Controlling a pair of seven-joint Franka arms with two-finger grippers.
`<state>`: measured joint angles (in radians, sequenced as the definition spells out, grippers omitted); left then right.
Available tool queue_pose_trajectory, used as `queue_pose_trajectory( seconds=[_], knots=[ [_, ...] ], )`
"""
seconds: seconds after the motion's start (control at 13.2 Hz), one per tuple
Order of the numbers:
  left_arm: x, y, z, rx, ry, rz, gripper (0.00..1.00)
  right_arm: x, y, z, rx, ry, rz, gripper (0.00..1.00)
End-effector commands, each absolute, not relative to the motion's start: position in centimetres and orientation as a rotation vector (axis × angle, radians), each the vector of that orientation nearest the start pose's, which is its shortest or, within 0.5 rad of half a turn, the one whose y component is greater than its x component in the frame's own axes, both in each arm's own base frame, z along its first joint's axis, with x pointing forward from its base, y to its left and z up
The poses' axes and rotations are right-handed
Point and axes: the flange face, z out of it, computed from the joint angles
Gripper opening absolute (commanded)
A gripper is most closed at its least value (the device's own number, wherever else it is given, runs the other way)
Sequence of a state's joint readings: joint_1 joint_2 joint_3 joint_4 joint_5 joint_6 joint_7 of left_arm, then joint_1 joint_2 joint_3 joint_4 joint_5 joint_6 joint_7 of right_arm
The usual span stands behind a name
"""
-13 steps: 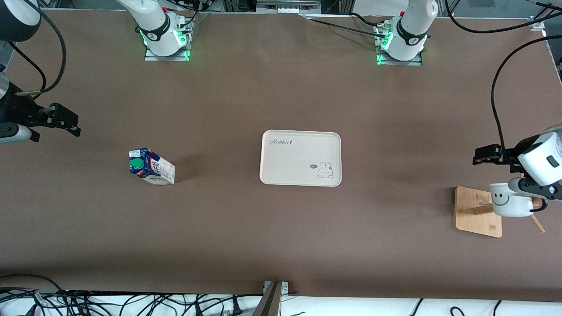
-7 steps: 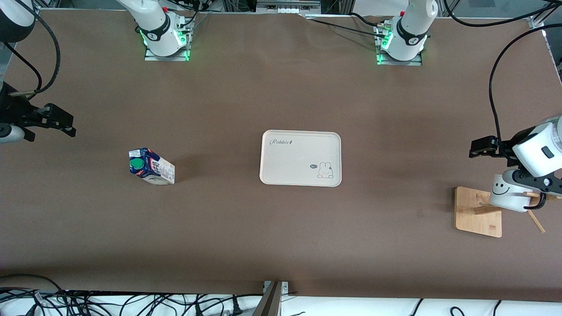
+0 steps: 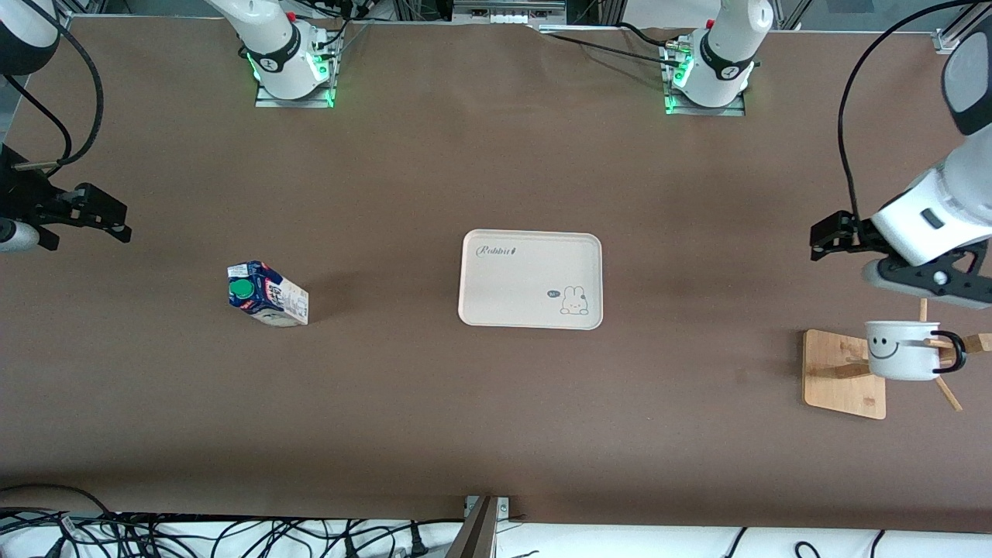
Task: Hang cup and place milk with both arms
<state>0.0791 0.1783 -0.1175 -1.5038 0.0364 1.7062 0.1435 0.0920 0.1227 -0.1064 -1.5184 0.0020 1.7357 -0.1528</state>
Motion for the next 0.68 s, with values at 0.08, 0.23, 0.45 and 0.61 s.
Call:
queue_pose_trajectory(
  seconds=[0.08,0.23,0.45,0.61],
  knots=[
    [58.1,1.8,55.5,-3.187,0.133,-0.13,1.0,61.1,-0.5,59.7,-3.139,-0.195,-0.169,1.0],
    [57.6,2.0,56.5,-3.167,0.125,-0.151,1.0,61.8,-0.3,58.9,-3.14,-0.198,-0.179,1.0],
    [55.9,0.6,56.8,-3.083,0.171,-0.129,1.0,61.5,0.0,59.2,-3.137,-0.202,-0.179,1.0],
    [56.2,-0.7,56.7,-3.074,0.205,-0.124,1.0,61.3,0.2,59.5,-3.135,-0.216,-0.177,1.0]
  ],
)
